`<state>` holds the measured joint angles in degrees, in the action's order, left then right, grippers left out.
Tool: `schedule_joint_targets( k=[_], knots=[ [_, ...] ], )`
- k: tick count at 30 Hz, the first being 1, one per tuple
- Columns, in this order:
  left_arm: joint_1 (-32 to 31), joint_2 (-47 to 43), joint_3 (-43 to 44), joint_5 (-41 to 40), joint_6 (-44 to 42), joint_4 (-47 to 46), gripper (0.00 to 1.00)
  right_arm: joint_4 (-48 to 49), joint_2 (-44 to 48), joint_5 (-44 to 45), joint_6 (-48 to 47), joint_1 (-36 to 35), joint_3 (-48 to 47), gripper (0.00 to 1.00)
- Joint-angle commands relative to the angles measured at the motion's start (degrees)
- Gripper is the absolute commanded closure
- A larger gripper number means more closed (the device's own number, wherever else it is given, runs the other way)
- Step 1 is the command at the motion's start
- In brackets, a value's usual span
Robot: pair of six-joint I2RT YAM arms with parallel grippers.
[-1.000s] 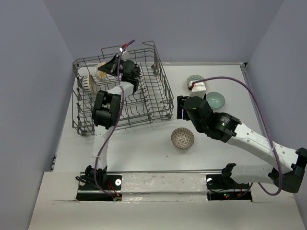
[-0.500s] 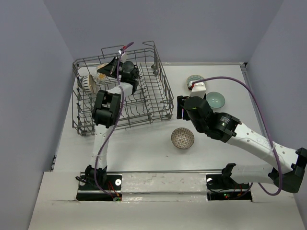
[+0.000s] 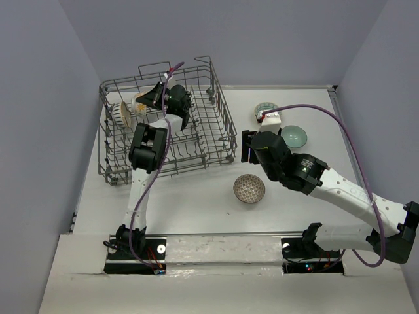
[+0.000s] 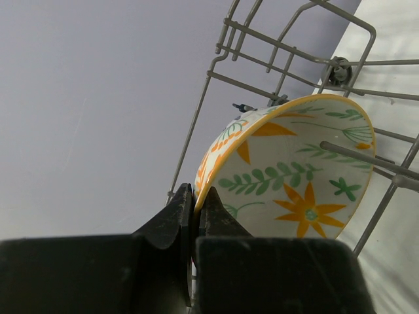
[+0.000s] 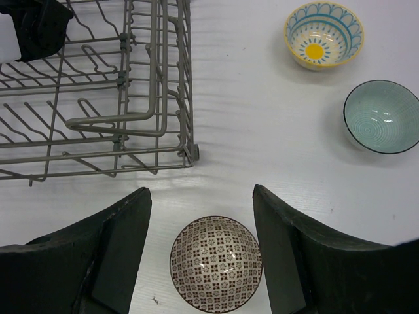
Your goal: Load the bowls into the dish rack
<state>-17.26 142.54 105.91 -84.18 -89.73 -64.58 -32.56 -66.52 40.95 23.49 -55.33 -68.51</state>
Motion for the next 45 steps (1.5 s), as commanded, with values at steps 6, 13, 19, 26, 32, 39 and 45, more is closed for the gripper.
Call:
schedule_joint_targets(
  k=[6,13,19,26,32,39,45],
  knots=[
    [0.8,0.7,3.1,1.1,3.3,-0.1,0.92,2.6,-0.1,0.6,-0.6,-0.3,0.3,0.31],
    [0.8,0.7,2.6,1.0,3.8,0.5,0.69,2.6,0.0,0.9,-0.7,-0.3,0.3,0.31],
    [1.0,-0.3,1.8,1.1,4.4,1.3,0.53,2.6,-0.1,0.8,-0.7,-0.3,0.2,0.31],
    [1.0,-2.6,-0.1,1.1,4.4,1.6,0.32,2.6,-0.1,0.9,-1.0,-0.3,0.0,0.31],
    [1.0,-5.5,-1.8,1.2,4.6,2.5,0.23,2.6,-0.3,1.1,-1.1,-0.3,-0.1,0.31],
    [0.9,-8.4,-3.1,1.1,5.6,4.3,0.20,2.6,-0.4,1.5,-1.3,-0.3,-0.6,0.31],
    [0.1,-12.0,-3.1,1.2,6.7,5.8,0.20,2.6,-1.1,2.1,-1.3,-0.3,-0.9,0.31]
  ],
)
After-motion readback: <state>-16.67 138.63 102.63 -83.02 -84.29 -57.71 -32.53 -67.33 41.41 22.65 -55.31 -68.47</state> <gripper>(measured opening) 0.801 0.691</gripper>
